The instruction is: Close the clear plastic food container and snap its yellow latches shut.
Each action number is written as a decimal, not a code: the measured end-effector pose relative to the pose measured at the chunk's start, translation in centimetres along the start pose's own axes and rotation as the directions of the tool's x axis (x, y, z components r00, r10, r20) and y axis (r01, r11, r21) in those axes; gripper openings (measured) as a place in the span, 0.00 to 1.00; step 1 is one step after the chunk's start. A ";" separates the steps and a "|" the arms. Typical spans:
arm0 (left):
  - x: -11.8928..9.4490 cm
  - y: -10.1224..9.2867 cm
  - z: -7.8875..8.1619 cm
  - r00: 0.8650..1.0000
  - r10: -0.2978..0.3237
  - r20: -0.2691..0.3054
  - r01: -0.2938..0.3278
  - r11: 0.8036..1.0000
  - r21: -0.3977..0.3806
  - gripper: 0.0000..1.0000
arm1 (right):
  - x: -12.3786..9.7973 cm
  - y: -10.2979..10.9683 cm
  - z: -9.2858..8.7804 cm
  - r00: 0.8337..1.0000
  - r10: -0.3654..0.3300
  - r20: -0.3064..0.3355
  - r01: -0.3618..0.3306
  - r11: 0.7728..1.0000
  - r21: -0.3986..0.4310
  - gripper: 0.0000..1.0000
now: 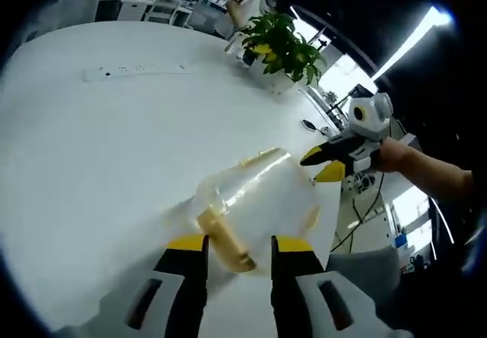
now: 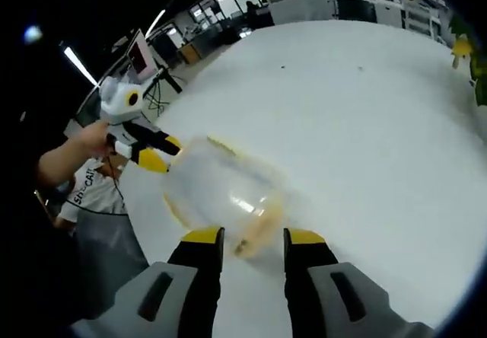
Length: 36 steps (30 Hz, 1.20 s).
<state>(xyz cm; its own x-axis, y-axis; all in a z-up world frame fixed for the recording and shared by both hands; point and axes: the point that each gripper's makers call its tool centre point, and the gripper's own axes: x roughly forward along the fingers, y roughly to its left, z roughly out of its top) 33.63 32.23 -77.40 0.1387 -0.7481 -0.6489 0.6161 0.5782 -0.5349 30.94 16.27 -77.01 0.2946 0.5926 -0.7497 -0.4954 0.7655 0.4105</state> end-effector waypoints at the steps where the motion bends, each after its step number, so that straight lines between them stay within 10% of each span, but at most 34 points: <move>1: 0.1 0.1 -0.2 1.000 0.005 -0.007 -0.005 1.000 0.000 0.25 | 0.1 0.1 -0.3 1.000 -0.002 -0.012 0.001 1.000 -0.005 0.27; 20: 0.7 -0.1 -0.3 1.000 0.026 -0.011 -0.025 0.999 0.032 0.19 | 0.7 0.1 -0.1 0.999 0.009 -0.052 -0.015 0.994 -0.113 0.17; 22: 0.6 -0.3 -1.1 0.999 0.017 -0.043 -0.020 0.998 -0.060 0.18 | 1.0 0.2 0.3 0.998 0.056 0.000 -0.056 0.998 -0.035 0.18; 36: 1.3 0.4 0.0 0.997 0.057 -0.047 -0.058 0.998 -0.019 0.22 | 0.5 0.7 -0.2 0.999 -0.050 0.013 0.051 0.997 -0.053 0.18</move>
<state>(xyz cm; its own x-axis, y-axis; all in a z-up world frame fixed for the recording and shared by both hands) 34.02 31.46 -78.47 0.1367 -0.6978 -0.7031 0.5921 0.6266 -0.5068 30.59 17.00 -77.19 0.3297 0.5569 -0.7623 -0.5223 0.7802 0.3441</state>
